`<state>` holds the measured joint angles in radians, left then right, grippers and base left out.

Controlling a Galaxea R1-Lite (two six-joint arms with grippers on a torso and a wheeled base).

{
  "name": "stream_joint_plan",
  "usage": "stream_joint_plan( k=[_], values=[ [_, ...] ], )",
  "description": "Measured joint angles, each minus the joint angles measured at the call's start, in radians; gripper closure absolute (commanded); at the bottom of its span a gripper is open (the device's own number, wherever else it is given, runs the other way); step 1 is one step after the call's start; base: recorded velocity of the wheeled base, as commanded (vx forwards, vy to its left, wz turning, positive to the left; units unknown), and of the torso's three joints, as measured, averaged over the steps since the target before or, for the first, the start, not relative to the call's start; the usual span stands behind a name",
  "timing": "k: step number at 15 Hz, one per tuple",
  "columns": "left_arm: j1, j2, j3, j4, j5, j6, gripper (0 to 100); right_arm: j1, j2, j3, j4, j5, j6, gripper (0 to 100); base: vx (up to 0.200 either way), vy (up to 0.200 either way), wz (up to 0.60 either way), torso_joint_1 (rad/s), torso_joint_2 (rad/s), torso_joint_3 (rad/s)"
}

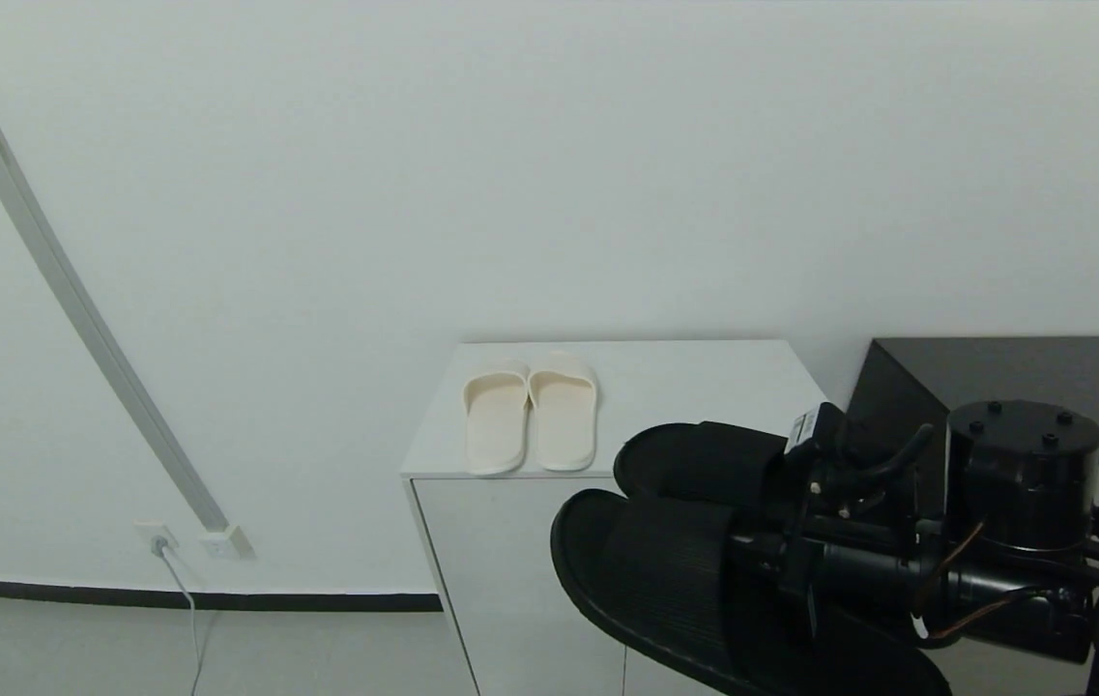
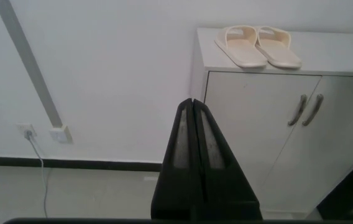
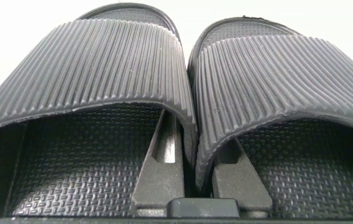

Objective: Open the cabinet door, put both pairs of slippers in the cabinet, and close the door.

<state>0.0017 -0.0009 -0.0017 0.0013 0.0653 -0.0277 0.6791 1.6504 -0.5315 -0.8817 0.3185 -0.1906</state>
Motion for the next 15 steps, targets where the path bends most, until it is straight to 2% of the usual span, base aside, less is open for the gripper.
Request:
stream_joint_plan(
  k=[14, 15],
  values=[
    [0.001, 0.0, 0.0, 0.001, -0.001, 0.001, 100, 0.003, 0.013, 0.013, 0.0, 0.003, 0.0, 100, 0.0, 0.0, 0.0, 0.0, 0.0, 0.0],
    [0.001, 0.0, 0.0, 0.002, -0.002, 0.001, 0, 0.003, 0.015, 0.013, 0.0, 0.003, -0.002, 100, 0.0, 0.0, 0.0, -0.036, 0.06, 0.041]
  ],
)
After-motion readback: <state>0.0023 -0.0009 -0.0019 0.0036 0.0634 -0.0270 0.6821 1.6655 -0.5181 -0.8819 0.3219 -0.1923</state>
